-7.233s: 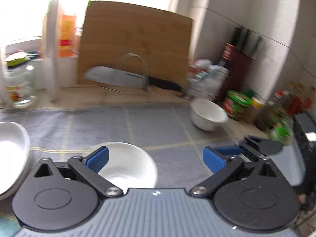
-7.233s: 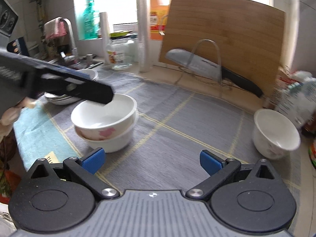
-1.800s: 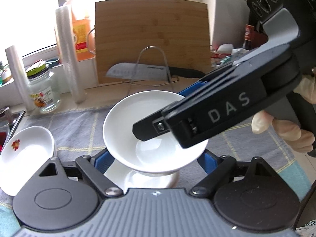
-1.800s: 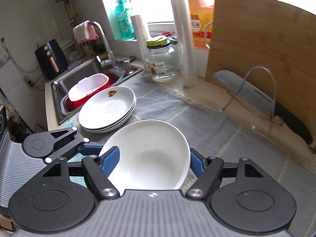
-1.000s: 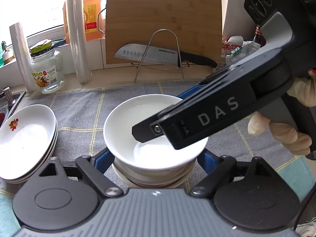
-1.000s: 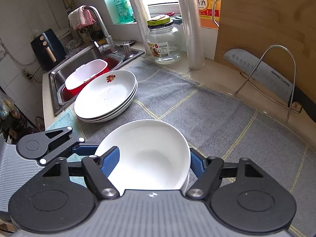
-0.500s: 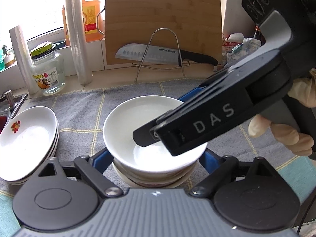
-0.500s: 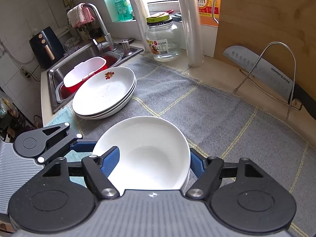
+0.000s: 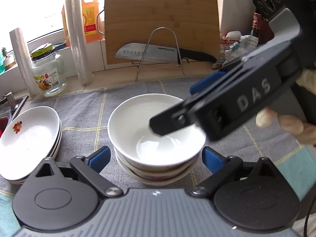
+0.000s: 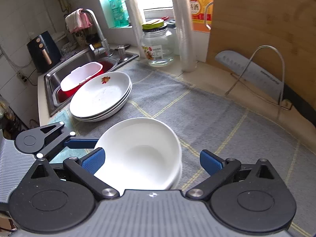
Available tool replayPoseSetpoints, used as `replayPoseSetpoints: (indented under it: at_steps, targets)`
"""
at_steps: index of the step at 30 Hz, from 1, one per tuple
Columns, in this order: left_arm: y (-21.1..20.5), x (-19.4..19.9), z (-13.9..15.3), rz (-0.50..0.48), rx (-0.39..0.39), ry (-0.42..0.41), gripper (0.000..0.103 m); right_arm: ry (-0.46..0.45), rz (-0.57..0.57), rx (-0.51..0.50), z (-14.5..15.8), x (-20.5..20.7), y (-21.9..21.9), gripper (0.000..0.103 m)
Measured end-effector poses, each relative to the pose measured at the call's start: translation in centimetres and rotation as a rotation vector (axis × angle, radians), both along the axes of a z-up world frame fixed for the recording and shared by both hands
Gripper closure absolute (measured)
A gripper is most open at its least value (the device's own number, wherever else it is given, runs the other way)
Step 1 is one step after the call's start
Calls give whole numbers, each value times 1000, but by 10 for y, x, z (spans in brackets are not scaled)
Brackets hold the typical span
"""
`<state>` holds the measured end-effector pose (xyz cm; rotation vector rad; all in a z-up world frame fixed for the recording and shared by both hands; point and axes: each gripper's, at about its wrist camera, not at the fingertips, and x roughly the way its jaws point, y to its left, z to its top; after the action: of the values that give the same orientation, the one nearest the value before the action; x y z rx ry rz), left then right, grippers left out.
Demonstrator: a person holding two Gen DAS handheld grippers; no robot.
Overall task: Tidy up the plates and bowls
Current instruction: 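Move both grippers to opposite sides of the three-bowl stack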
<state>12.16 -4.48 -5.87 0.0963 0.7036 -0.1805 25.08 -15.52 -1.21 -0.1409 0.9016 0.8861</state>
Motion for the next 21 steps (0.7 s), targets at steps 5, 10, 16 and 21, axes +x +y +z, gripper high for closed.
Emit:
replayPoseSetpoints:
  at_steps: [5,10,16,21]
  targets:
    - [3,-11,-3,-12,38,6,4,-32,23,15,1,-4,-16,0]
    - [5,-16,-13,-17,82,74,4,-73,104,36,-5,-12,-37,0]
    - [13,-10,-27,-76,98,160,4,-67,136,-34,-25,-21,-49,0]
    - [30,4,-38,-215,100,181,4,-76,79,-182,-54,-36,-35,0]
